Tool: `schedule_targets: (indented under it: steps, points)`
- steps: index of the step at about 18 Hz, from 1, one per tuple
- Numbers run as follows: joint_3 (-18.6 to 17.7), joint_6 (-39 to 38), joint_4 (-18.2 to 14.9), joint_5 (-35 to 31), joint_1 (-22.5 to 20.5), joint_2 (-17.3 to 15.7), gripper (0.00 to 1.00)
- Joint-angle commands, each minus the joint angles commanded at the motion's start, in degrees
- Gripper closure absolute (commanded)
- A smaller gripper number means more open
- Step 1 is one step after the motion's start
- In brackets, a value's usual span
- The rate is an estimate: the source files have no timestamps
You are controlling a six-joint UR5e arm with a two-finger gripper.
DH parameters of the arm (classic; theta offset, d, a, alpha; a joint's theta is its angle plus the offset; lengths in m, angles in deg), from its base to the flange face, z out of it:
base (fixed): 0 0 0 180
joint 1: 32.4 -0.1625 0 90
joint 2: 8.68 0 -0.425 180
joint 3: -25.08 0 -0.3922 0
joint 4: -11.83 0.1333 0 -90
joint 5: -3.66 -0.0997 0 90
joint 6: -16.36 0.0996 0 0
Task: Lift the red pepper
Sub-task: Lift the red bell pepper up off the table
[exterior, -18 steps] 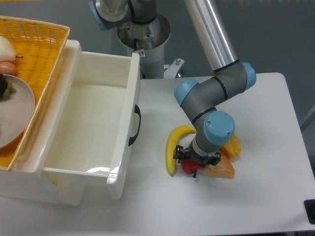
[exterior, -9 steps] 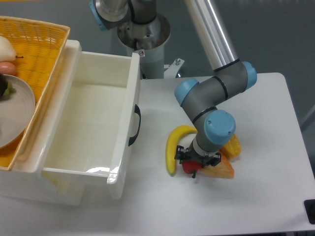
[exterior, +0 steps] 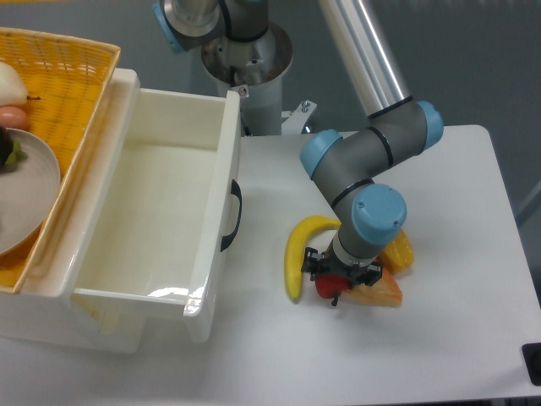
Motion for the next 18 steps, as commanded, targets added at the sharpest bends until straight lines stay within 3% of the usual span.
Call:
schedule_targets:
  steps: [5,9,13,18]
  points:
    - [0.7,4.8,-0.3,0.0,0.1,-2.0,0.27]
    - [0.8,12.9,-0.4,-0.1,0.7,-4.0,0.27]
    - [0.7,26.4,-3.6,-0.2,0.6,-7.6,0.30]
    - [0.9,33.5,-6.8,-5.2,2.0,-10.5,0.30]
